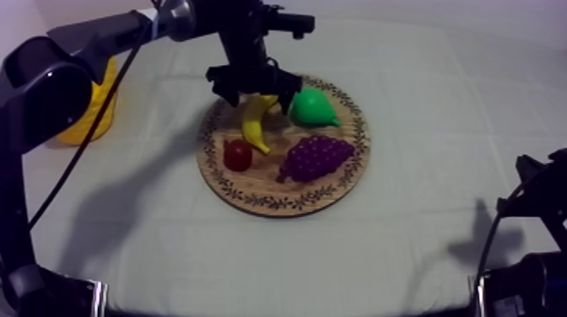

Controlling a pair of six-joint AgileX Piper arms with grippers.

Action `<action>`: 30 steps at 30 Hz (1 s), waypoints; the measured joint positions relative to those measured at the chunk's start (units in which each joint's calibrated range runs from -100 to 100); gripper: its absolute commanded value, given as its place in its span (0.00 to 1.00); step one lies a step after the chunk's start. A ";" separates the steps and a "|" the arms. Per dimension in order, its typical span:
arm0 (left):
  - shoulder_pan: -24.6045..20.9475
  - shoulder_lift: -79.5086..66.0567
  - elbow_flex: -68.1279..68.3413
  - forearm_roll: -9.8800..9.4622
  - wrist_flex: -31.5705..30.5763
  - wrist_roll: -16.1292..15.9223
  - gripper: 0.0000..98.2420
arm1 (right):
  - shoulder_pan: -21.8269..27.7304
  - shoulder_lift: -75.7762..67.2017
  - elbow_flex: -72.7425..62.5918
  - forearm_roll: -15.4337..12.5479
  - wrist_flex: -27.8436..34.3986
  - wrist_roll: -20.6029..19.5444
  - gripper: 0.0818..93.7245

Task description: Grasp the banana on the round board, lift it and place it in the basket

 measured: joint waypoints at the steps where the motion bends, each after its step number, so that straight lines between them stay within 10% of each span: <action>1: 0.00 0.26 -0.25 0.00 0.22 0.01 0.88 | 0.00 0.00 0.00 0.00 0.00 0.03 0.01; 30: -0.95 7.86 -8.25 1.80 7.09 -0.39 0.66 | 0.00 0.00 0.00 0.00 0.00 0.07 0.01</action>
